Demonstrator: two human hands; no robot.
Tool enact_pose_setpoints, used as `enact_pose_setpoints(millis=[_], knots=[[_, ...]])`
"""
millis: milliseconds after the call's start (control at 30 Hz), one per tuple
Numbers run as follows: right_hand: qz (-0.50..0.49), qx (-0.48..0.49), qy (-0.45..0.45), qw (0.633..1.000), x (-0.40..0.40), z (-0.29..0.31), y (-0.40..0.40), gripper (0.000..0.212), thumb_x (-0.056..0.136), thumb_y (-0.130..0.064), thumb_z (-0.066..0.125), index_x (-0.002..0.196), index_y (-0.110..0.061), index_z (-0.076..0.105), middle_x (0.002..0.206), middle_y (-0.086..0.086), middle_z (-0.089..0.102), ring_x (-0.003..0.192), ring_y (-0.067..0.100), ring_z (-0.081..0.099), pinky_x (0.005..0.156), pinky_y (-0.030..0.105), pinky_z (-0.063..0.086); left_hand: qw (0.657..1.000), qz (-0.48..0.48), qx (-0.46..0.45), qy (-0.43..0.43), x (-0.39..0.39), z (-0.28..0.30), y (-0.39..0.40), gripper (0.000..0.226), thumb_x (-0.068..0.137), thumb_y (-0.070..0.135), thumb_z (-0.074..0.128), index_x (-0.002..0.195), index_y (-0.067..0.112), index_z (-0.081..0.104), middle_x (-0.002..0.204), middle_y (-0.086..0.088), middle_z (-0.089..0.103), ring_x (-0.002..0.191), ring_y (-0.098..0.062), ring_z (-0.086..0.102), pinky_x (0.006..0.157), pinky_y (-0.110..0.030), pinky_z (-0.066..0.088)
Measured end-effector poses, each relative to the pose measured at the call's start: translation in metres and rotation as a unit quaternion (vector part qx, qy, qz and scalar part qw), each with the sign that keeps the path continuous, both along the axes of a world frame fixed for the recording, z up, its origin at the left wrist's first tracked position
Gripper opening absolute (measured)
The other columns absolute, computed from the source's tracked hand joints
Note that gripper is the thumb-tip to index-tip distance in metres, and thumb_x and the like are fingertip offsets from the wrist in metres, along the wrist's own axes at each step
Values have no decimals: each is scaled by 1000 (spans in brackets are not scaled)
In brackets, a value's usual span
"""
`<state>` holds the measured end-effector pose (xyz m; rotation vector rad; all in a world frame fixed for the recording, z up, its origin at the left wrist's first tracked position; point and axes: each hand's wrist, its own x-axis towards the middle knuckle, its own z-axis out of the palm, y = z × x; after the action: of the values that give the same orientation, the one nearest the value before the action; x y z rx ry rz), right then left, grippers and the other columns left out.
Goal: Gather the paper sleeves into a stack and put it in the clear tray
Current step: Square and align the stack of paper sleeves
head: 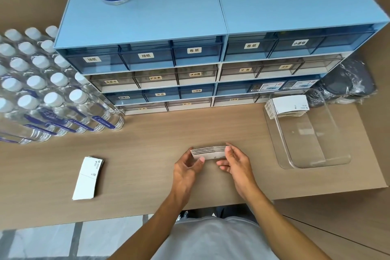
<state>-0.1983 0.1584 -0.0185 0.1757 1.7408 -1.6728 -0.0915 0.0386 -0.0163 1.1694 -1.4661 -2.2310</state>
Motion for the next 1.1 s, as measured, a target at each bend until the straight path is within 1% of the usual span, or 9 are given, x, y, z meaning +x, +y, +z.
enact_pose_setpoints(millis=[200, 333, 400, 500, 567, 667, 833, 967, 1100], knots=[[-92, -22, -25, 995, 5, -5, -13, 28, 98, -32, 52, 113, -12, 64, 72, 4, 73, 69, 21, 70, 68, 33, 55, 999, 27, 31, 11, -5, -7, 8, 38, 93, 20, 65, 129, 10, 62, 119, -10, 73, 103, -13, 68, 92, -26, 55], [-122, -37, -25, 992, 8, -8, -16, 21, 96, -29, 56, 101, -11, 67, 76, 11, 70, 67, 21, 70, 68, 30, 60, 998, 62, 25, 16, -7, -7, 11, 25, 93, 30, 65, 112, 17, 73, 104, 0, 77, 97, -13, 70, 88, -24, 56], [-123, -36, -29, 991, 9, -9, -17, 23, 95, -28, 58, 103, -8, 67, 73, 12, 70, 65, 21, 71, 66, 29, 61, 996, 86, -1, 2, -7, -6, 10, 16, 94, 31, 63, 91, 26, 77, 88, 8, 76, 86, -8, 70, 82, -22, 56], [-118, -32, -26, 992, 10, -10, -16, 25, 95, -26, 59, 108, -7, 67, 69, 13, 71, 64, 22, 72, 66, 29, 61, 994, 106, -34, -1, -8, -7, 9, 26, 97, 27, 59, 74, 25, 72, 73, 5, 66, 79, -13, 63, 75, -21, 56], [-115, -33, -17, 993, 11, -11, -17, 23, 95, -27, 59, 111, -13, 68, 71, 17, 72, 65, 23, 71, 68, 30, 61, 992, 119, -34, 3, -10, -7, 10, 24, 97, 23, 59, 78, 27, 73, 73, 8, 67, 79, -15, 63, 73, -18, 56], [-117, -36, -7, 992, 14, -12, -20, 22, 95, -28, 58, 111, -18, 69, 74, 17, 73, 68, 23, 70, 74, 33, 61, 989, 148, -13, -2, -14, -7, 7, 14, 96, 22, 60, 104, 24, 72, 92, 10, 75, 86, -13, 69, 77, -20, 58], [-122, -26, -3, 992, 13, -15, -23, 27, 97, -27, 55, 111, -10, 70, 81, 12, 75, 71, 22, 70, 75, 34, 61, 989, 144, -30, -16, -17, -11, 0, 30, 96, 30, 59, 75, 22, 79, 77, 2, 70, 74, -14, 66, 77, -30, 58], [-113, -20, 3, 993, 13, -17, -24, 26, 97, -26, 54, 110, -11, 70, 81, -3, 78, 69, 18, 71, 73, 31, 60, 990, 136, -32, -16, -17, -11, 1, 34, 98, 30, 57, 73, 29, 79, 75, 7, 70, 74, -11, 66, 72, -20, 57], [-126, -25, 28, 991, 8, -17, -26, 24, 97, -28, 54, 109, -15, 71, 100, -8, 77, 71, 16, 71, 68, 24, 59, 990, 121, -74, -1, -19, -10, 5, 35, 99, 31, 54, 71, 27, 75, 84, -1, 69, 80, -5, 65, 77, -20, 57]])
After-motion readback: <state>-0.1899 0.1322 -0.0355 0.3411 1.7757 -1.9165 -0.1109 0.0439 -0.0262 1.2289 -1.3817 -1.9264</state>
